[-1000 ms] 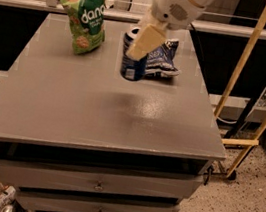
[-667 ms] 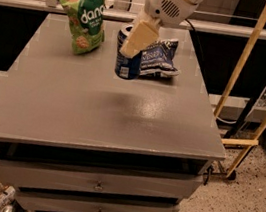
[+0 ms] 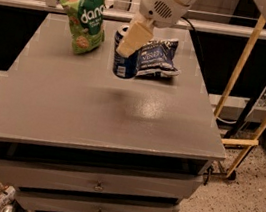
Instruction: Move pepsi can near green rice chip bag
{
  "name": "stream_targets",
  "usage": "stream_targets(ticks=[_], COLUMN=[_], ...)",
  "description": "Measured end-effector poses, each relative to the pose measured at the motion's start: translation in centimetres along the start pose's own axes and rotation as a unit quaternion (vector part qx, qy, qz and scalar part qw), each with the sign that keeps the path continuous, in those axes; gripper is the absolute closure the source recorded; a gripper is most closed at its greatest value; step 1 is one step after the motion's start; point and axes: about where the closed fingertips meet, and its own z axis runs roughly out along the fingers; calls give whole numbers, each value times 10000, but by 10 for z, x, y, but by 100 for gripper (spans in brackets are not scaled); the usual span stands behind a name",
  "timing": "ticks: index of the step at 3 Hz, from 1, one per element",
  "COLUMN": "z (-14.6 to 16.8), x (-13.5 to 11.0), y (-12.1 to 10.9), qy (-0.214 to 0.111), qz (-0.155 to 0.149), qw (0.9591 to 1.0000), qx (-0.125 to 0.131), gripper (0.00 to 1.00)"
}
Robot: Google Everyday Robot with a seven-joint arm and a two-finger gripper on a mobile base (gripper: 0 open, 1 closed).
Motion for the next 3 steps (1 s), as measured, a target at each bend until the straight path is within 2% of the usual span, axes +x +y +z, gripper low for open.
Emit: stream_targets(ticks=[1, 3], z=[24, 50], x=[-5, -39], y=[-26, -73], qy=[220, 275], qz=[201, 383], qw=[9995, 9989], qx=[-81, -4], gripper=[100, 100])
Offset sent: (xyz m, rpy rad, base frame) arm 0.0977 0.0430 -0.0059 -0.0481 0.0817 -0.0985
